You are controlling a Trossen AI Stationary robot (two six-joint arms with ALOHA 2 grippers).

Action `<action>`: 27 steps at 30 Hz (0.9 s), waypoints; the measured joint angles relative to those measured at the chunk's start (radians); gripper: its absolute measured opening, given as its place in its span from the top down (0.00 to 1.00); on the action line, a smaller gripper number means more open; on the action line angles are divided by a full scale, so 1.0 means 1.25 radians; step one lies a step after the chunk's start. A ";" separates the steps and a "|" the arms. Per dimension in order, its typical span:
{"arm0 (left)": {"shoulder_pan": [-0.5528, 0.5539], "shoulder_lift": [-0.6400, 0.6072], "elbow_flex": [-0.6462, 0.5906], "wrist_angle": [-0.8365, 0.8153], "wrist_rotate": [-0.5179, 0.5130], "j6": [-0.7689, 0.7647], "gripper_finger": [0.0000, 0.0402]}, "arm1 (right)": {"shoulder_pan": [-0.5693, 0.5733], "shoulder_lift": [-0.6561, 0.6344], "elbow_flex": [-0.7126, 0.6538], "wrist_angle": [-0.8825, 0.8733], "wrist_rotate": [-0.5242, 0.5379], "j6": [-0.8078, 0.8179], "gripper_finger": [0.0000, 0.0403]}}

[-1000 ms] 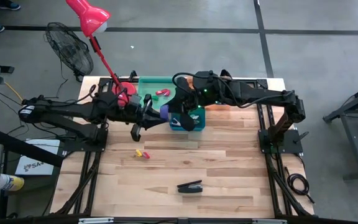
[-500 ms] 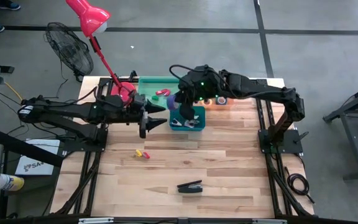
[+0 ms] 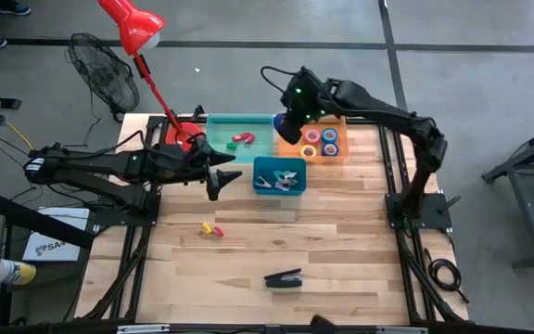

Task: Pick and place Stapler, Stapler remover, tape
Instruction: Put the blue tape in the orange bin

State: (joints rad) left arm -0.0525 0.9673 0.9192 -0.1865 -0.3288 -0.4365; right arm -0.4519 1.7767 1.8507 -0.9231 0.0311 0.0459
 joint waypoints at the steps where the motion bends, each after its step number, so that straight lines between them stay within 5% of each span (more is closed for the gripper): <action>1: 0.000 0.000 0.000 -0.003 0.000 -0.004 0.28 | -0.016 0.014 0.000 -0.005 -0.011 -0.011 0.92; 16: 0.000 0.000 0.000 -0.080 -0.003 -0.082 0.28 | -0.177 0.289 0.000 -0.039 -0.086 -0.067 0.92; 27: 0.000 0.001 0.000 -0.204 -0.006 -0.179 0.28 | -0.193 0.361 0.000 -0.043 -0.092 -0.079 0.92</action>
State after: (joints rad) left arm -0.0525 0.9684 0.9192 -0.4411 -0.3358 -0.6604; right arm -0.6937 2.2285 1.8503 -0.9766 -0.0837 -0.0532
